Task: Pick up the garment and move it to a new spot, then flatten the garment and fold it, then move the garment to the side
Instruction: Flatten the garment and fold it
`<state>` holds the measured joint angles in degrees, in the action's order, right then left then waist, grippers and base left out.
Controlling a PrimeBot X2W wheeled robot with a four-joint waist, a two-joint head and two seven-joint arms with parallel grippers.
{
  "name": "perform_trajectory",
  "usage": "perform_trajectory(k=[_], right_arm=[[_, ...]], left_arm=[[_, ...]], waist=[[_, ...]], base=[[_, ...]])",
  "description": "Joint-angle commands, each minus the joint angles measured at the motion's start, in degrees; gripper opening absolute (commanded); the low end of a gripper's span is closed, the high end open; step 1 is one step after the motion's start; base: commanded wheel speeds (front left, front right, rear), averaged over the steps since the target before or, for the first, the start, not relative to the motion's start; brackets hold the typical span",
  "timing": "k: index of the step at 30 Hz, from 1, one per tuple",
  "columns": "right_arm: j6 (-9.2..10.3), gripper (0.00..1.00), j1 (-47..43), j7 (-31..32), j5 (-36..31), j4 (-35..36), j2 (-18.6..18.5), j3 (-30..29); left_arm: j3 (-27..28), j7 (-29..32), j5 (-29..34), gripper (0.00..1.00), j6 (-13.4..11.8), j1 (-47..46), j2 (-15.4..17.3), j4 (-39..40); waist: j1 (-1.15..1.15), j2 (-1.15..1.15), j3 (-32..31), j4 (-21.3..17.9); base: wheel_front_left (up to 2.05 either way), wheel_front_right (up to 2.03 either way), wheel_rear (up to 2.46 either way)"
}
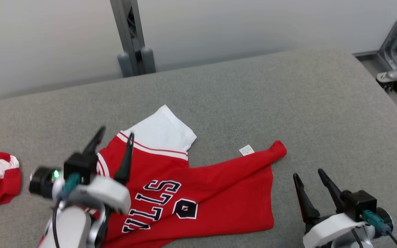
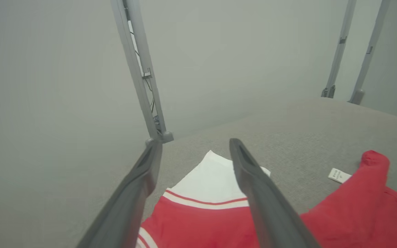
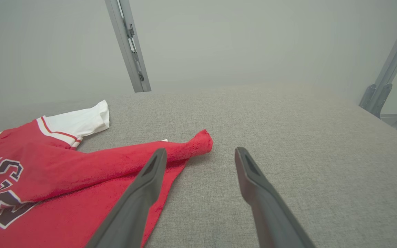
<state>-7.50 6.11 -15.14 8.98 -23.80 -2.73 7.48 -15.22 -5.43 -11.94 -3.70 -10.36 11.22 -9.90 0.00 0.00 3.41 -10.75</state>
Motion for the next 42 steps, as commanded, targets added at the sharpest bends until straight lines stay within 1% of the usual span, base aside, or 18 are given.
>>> perform_trajectory(k=[1,7,12,17,19,21,24,28,31,33,34,35,36,42], right_arm=[[0.02,1.00,1.35,-0.06,0.45,0.62,-0.33,0.11],[0.02,1.00,4.78,-0.06,2.03,2.86,-0.33,1.01],[0.02,1.00,6.88,-0.06,2.89,5.96,-0.31,0.78],[0.02,1.00,8.38,-0.06,3.02,8.05,-0.32,0.24],[0.02,1.00,8.91,-0.06,3.17,8.60,-0.34,0.11],[0.02,1.00,9.27,-0.06,3.32,9.16,-0.35,0.01],[0.02,1.00,9.59,-0.05,3.67,10.04,-0.29,0.15],[0.02,1.00,9.43,-0.06,4.42,11.45,-0.29,0.50],[0.02,1.00,9.37,-0.06,4.71,11.78,-0.31,0.29],[0.02,1.00,9.24,-0.06,4.63,11.95,-0.29,0.01],[0.02,1.00,9.24,-0.06,4.63,11.95,-0.29,0.01],[0.02,1.00,9.16,-0.06,4.64,12.02,-0.29,-0.09],[0.02,1.00,9.08,-0.06,4.61,12.08,-0.29,-0.20],[0.02,1.00,8.57,-0.06,3.61,12.17,-0.30,-0.83]], left_arm=[[-0.17,0.90,0.17,1.00,1.12,-4.06,0.37,-1.10],[-1.58,3.74,0.55,1.00,5.23,-17.57,1.00,-10.52],[-3.53,5.32,1.37,1.00,7.53,-27.87,0.48,-19.64],[-5.85,6.62,2.51,1.00,9.08,-36.12,-0.15,-28.65],[-6.75,7.68,2.58,1.00,9.68,-38.64,-0.06,-32.12],[-7.79,8.94,3.77,1.00,9.73,-40.97,0.82,-35.38],[-8.36,9.64,3.21,1.00,10.25,-43.00,0.61,-38.82],[-9.36,9.93,3.14,1.00,10.56,-45.11,1.62,-42.30],[-10.91,11.26,3.13,1.00,10.84,-45.82,1.66,-44.73],[-11.69,12.35,3.30,0.40,10.95,-46.02,1.99,-46.28],[-11.69,12.35,3.30,0.40,10.95,-46.02,1.99,-46.28],[-11.84,12.47,3.43,0.12,10.90,-46.25,2.14,-46.75],[-11.90,12.41,3.53,0.00,10.67,-46.57,2.31,-47.10],[-11.15,10.82,2.11,0.00,9.67,-47.17,1.80,-47.53]], waist=[[0.00,0.00,3.47,-0.11],[0.00,0.00,10.22,-1.44],[0.00,0.00,15.40,-2.91],[0.00,0.00,19.34,-4.80],[0.00,0.00,20.45,-5.88],[0.00,0.00,21.26,-6.96],[0.00,0.00,22.11,-8.35],[0.00,0.00,22.75,-9.97],[0.00,0.00,22.92,-10.83],[0.00,0.00,22.93,-11.10],[0.00,0.00,22.93,-11.10],[0.00,0.00,22.91,-11.18],[0.00,0.00,22.86,-11.19],[0.00,0.00,21.54,-9.89]], base=[[0.00,0.00,0.00],[0.00,0.00,0.00],[0.00,0.00,0.00],[0.00,0.00,0.00],[0.00,0.00,0.00],[0.00,0.00,0.00],[0.00,0.00,0.00],[0.00,0.00,0.00],[0.00,0.00,0.00],[0.00,0.00,0.00],[0.00,0.00,0.00],[0.00,0.00,0.00],[0.00,0.00,0.00],[0.00,0.00,0.00]])
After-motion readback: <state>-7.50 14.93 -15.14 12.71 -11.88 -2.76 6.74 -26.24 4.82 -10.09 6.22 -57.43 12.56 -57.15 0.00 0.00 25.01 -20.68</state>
